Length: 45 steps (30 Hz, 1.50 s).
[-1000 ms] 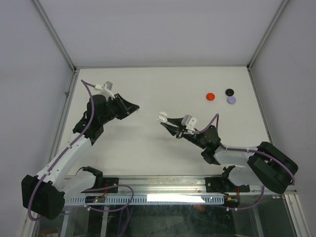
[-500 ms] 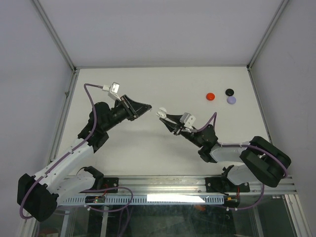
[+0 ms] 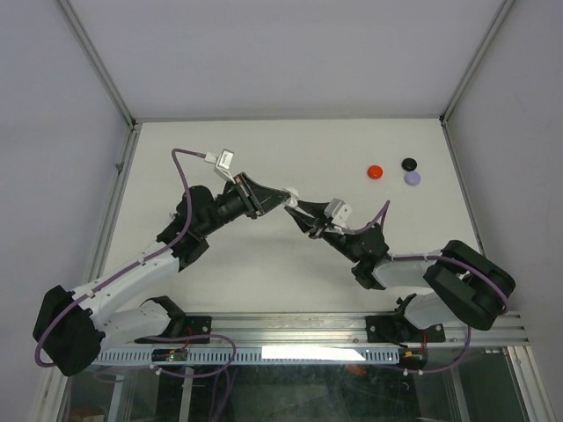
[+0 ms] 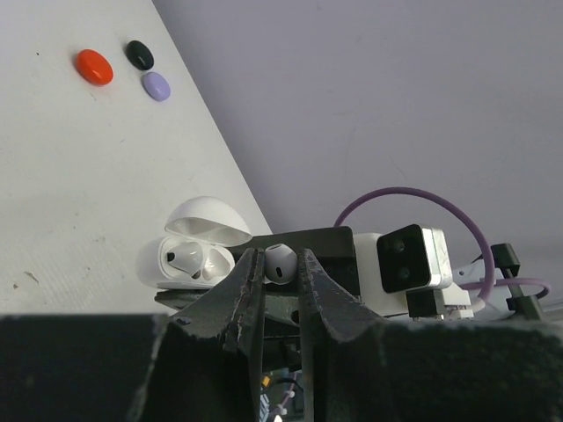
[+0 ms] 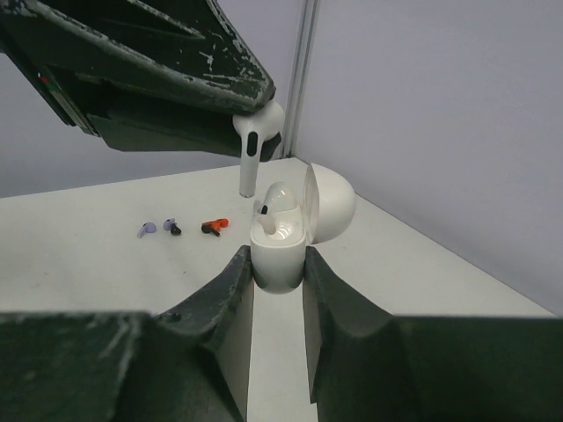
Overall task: Insert the wireless bluetooth earbuds into the charging case
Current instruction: Place the earbud in the charging case.
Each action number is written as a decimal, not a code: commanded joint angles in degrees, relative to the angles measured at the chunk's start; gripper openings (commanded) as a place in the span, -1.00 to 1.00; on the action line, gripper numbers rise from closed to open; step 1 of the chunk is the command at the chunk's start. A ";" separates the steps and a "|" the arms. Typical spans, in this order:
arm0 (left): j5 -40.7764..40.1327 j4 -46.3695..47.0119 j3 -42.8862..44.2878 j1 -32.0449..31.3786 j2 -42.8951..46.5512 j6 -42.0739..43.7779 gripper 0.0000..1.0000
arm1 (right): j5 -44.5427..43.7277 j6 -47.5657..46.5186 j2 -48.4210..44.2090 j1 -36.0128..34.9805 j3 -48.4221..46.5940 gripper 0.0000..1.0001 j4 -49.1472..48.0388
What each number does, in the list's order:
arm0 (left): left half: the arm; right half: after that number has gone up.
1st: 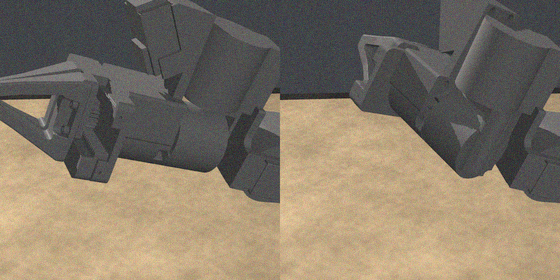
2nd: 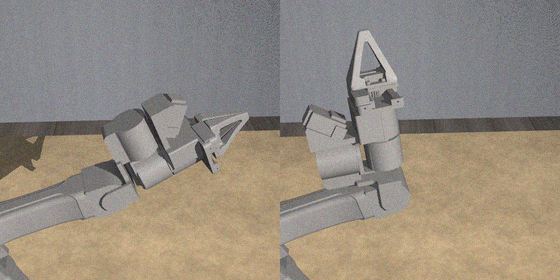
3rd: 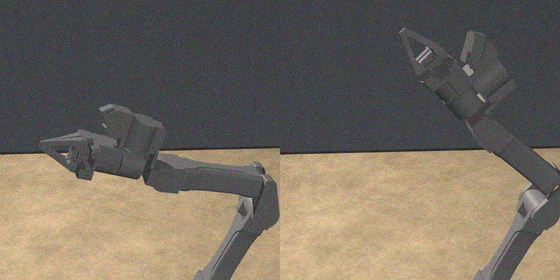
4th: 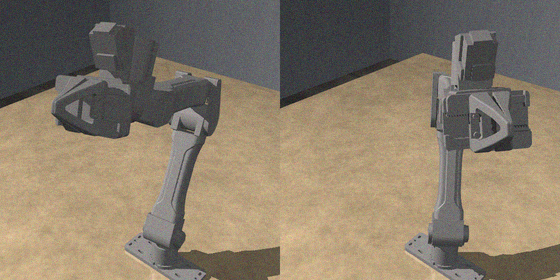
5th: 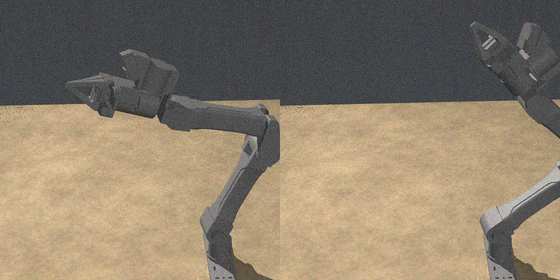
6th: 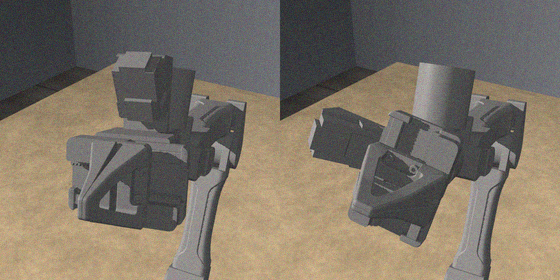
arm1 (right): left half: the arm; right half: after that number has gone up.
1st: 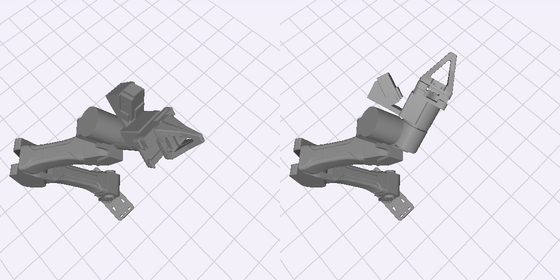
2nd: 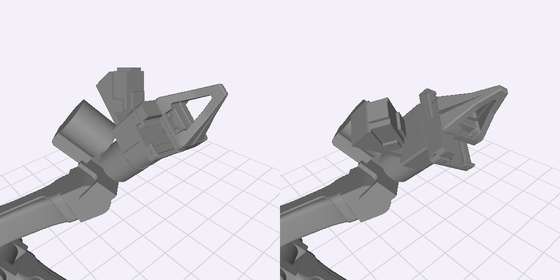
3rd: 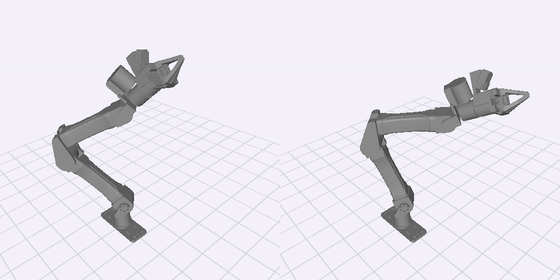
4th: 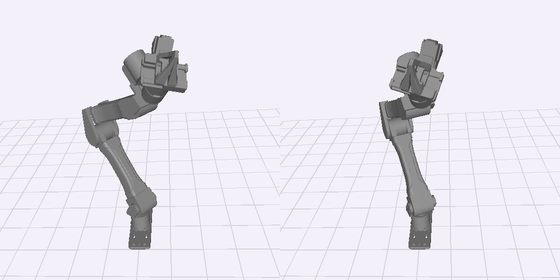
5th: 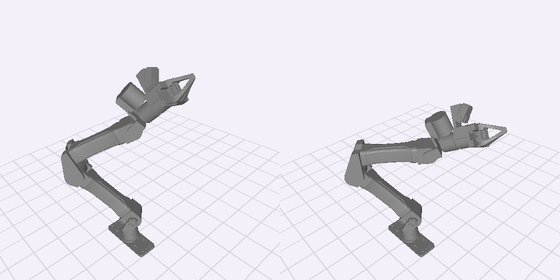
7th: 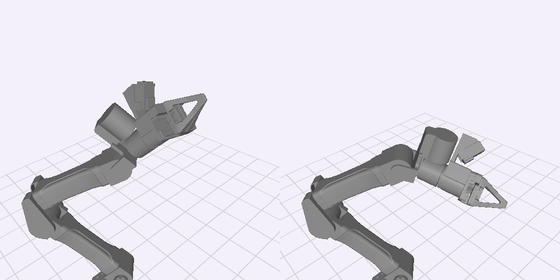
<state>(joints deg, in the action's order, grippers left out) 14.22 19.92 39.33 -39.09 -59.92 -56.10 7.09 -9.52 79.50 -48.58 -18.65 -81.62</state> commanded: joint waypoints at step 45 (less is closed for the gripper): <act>-9.66 0.00 -1.44 -3.67 -0.23 2.58 -0.59 | -1.70 1.08 -2.84 -0.38 0.28 -1.00 -8.29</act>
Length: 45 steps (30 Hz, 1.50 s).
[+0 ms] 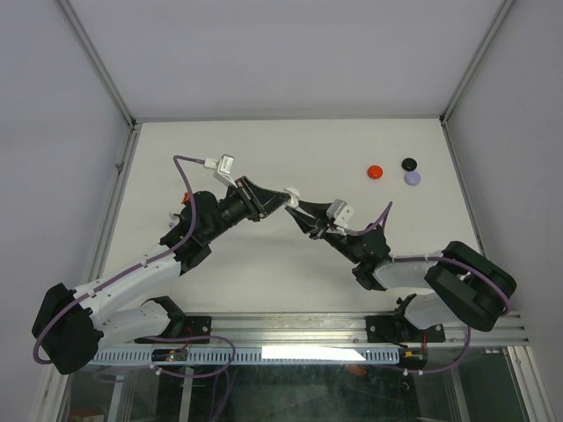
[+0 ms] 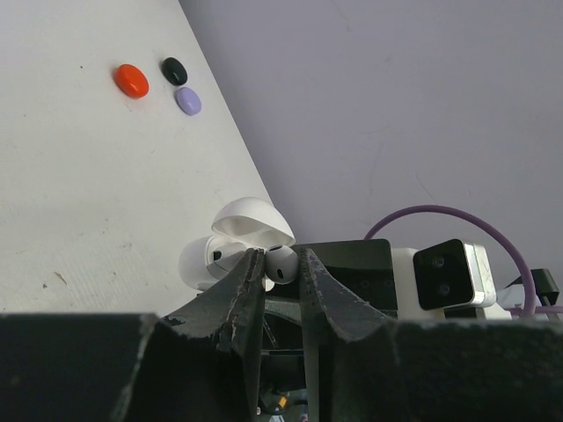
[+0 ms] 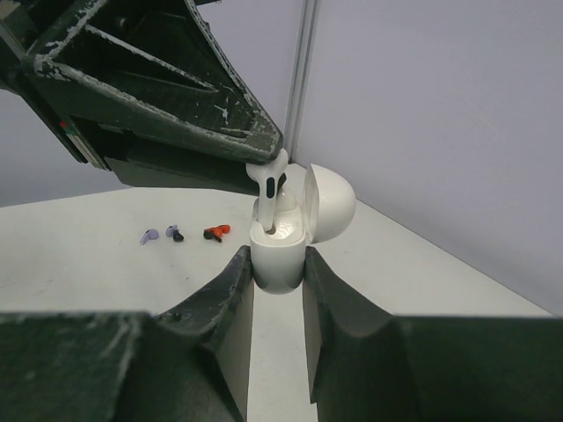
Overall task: Insert the wireless bluetooth earbuds into the charging case
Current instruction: Place the earbud in the charging case.
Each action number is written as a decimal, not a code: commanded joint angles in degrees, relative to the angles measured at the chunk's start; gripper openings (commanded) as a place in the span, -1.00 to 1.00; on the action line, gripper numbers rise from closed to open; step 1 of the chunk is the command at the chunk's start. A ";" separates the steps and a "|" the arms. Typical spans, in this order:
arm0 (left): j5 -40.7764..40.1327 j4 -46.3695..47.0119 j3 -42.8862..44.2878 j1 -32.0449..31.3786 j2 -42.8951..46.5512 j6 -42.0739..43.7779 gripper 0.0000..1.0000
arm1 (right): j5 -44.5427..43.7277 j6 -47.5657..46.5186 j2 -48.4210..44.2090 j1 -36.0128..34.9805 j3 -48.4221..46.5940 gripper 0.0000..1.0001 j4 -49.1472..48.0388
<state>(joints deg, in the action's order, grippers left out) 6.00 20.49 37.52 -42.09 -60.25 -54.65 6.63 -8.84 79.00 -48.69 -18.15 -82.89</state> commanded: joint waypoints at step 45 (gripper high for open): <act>-2.38 -10.25 6.10 -4.34 0.92 0.12 -0.07 | -2.72 0.85 0.33 -0.18 1.05 -1.00 -9.52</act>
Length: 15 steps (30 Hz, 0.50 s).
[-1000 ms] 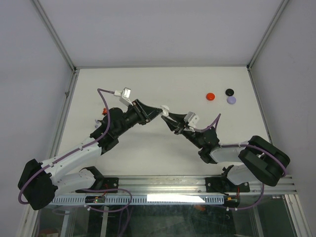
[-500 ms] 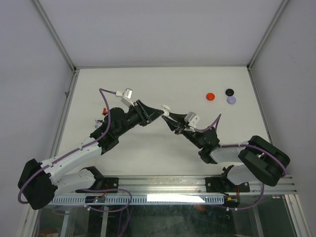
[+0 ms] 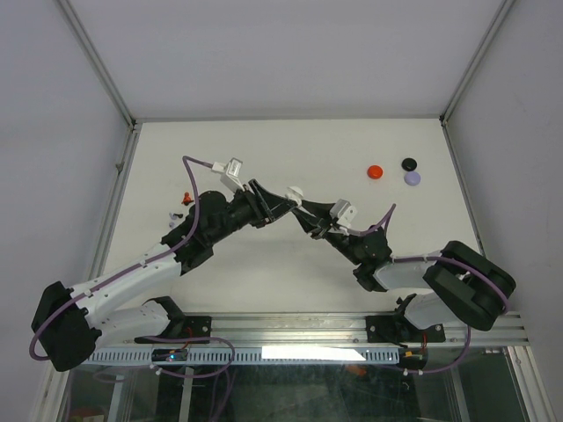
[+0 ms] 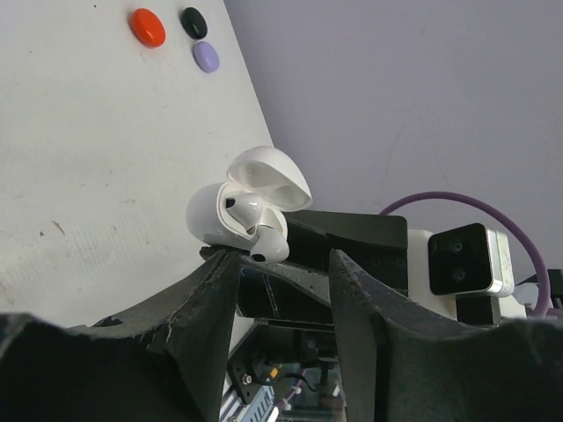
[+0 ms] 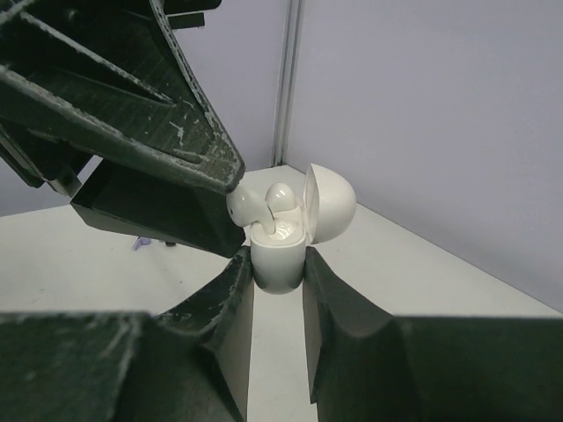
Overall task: Insert the wireless bluetooth earbuds into the charging case
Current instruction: Place the earbud in the charging case.
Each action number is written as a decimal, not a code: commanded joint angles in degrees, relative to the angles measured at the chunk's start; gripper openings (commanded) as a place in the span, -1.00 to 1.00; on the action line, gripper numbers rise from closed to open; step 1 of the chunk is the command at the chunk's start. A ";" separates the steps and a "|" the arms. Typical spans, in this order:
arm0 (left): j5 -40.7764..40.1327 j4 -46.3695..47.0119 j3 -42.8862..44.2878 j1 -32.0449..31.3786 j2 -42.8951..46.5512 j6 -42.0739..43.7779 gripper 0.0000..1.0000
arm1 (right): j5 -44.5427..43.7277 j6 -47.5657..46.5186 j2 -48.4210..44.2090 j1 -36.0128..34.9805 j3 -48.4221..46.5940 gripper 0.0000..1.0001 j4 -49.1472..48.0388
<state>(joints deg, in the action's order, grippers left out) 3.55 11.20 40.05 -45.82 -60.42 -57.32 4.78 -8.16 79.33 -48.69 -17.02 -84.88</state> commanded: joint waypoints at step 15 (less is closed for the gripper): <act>2.78 -6.02 10.03 -0.70 -1.01 12.38 0.02 | -1.08 0.08 -0.58 -0.09 0.14 -1.00 -7.23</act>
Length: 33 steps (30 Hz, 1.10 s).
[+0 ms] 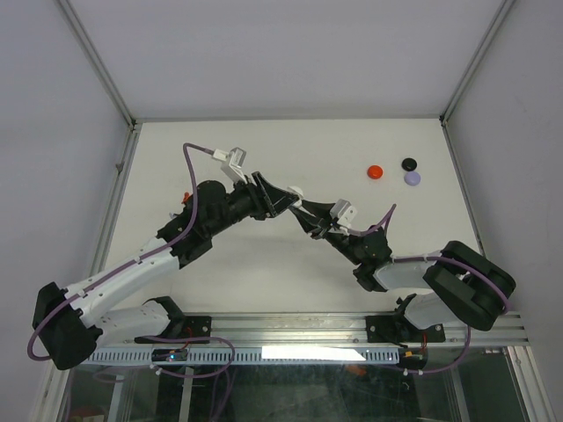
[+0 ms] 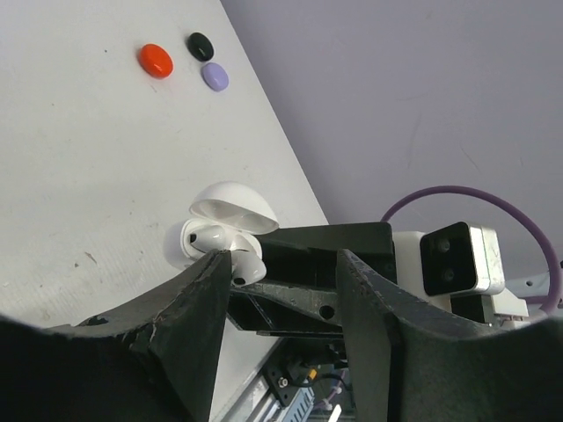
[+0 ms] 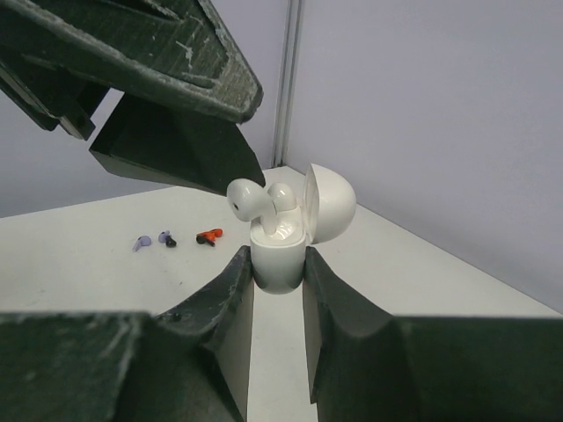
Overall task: Insert the wireless bluetooth earbuds into the charging case
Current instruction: Place the earbud in the charging case.
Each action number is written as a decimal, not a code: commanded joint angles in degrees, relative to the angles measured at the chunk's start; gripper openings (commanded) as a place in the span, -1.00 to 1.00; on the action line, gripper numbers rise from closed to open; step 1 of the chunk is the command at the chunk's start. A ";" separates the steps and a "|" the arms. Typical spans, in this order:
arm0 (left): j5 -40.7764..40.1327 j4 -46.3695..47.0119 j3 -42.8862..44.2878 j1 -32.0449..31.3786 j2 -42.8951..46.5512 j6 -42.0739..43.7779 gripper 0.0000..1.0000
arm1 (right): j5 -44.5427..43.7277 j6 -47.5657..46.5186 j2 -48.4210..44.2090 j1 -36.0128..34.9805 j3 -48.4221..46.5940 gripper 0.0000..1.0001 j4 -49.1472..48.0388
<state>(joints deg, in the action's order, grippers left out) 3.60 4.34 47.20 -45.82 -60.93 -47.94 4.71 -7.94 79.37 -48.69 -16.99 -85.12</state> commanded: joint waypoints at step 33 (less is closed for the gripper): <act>16.28 -5.23 5.66 10.19 -1.27 10.58 0.57 | 17.21 12.97 -11.31 9.34 -0.36 -1.00 11.31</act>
<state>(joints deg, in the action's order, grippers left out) 10.33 -4.78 52.31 -38.65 -62.06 -37.91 13.78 0.47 71.44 -40.93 -15.94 -77.78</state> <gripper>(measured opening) 0.760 0.263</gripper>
